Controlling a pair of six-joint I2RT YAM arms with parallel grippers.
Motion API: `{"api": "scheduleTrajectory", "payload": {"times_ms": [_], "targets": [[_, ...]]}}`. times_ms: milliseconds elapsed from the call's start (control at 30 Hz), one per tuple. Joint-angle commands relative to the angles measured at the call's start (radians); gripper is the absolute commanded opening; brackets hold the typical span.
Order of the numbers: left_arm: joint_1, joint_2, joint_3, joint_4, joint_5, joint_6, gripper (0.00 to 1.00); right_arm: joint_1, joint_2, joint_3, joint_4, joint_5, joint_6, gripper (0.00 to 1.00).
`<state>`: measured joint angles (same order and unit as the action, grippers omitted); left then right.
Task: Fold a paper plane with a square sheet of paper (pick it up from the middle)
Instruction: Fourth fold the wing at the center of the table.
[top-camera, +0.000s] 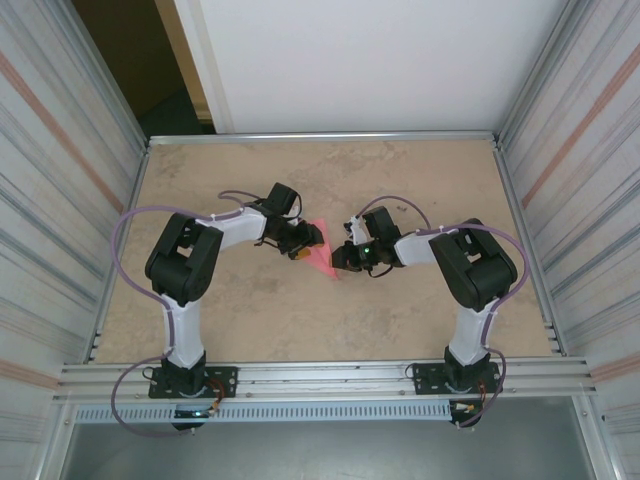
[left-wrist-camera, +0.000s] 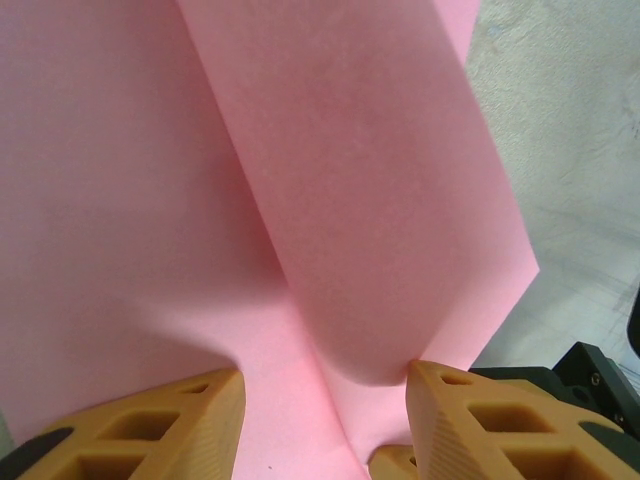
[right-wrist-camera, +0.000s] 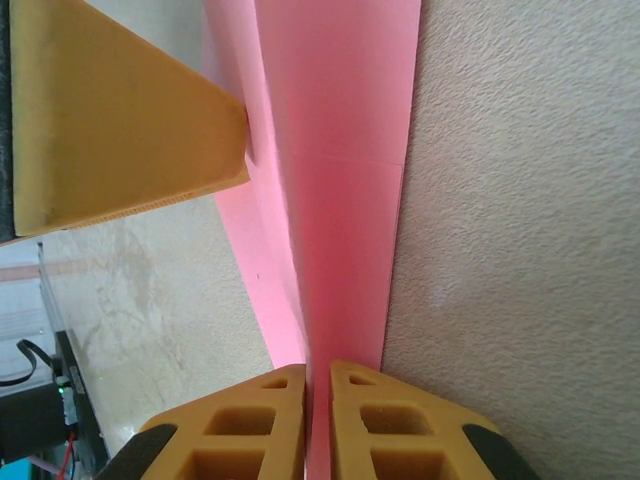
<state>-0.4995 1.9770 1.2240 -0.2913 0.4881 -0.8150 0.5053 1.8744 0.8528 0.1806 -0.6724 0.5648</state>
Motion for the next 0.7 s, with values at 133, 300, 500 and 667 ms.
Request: {"api": "scheduleTrajectory", "payload": {"times_ms": [133, 300, 500, 667], "targets": [[-0.007, 0.065, -0.027, -0.137, -0.071, 0.008, 0.49, -0.002, 0.052, -0.006, -0.026, -0.032, -0.014, 0.12], [-0.007, 0.072, -0.024, -0.143, -0.075, 0.009, 0.48, -0.002, 0.037, -0.006, -0.025, -0.034, -0.006, 0.17], [-0.007, 0.082, -0.018, -0.161, -0.082, 0.014, 0.48, 0.014, -0.054, 0.005, -0.087, 0.015, -0.018, 0.24], [-0.007, 0.087, -0.017, -0.167, -0.082, 0.014, 0.48, 0.048, -0.098, 0.017, -0.168, 0.108, -0.053, 0.27]]}}
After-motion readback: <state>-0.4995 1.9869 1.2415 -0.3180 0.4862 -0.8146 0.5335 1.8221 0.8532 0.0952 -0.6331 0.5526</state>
